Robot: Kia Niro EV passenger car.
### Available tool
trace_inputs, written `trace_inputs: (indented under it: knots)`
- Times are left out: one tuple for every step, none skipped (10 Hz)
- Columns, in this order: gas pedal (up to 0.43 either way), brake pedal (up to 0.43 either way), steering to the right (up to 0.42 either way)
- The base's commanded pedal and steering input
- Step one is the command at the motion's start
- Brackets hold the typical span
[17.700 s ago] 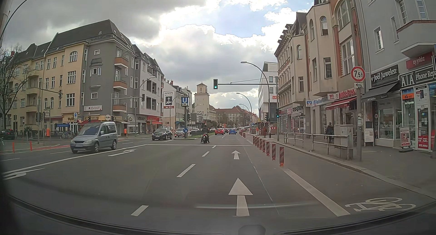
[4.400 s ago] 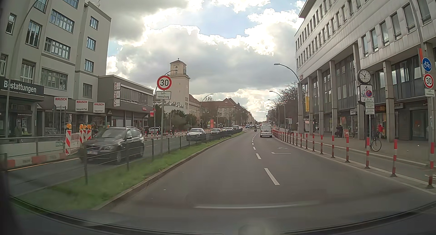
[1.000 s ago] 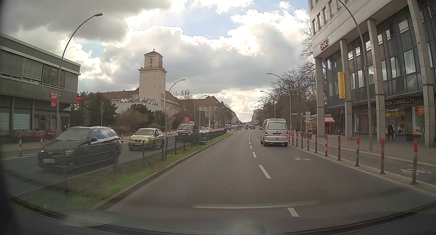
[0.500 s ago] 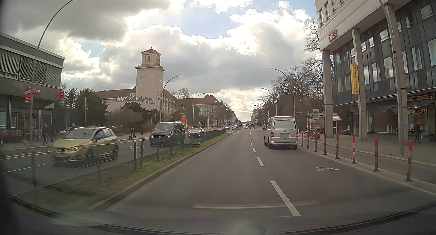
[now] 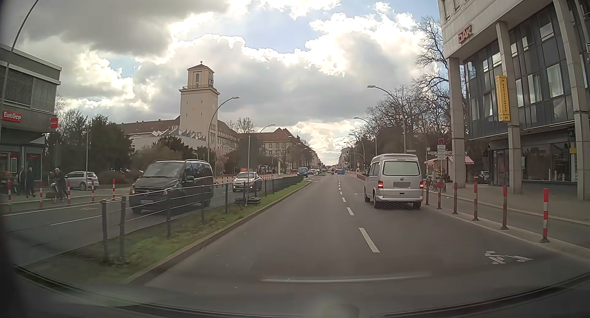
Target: Follow the waypoints while adhering to traffic rules and regulations
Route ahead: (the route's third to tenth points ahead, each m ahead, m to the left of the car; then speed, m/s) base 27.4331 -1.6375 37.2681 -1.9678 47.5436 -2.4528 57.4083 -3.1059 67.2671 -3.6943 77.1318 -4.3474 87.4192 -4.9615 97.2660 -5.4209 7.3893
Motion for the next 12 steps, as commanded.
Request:
trace_inputs:
  knots:
    - [0.079,0.03,0.004]
    - [0.079,0.03,0.004]
    - [0.079,0.03,0.004]
    - [0.079,0.037,0.004]
    - [0.079,0.03,0.004]
    - [0.079,0.03,0.004]
    - [0.079,0.03,0.004]
    - [0.079,0.03,0.004]
    - [0.079,0.03,0.006]
    - [0.067,0.03,0.009]
    - [0.067,0.03,0.01]
    - [0.067,0.03,0.01]
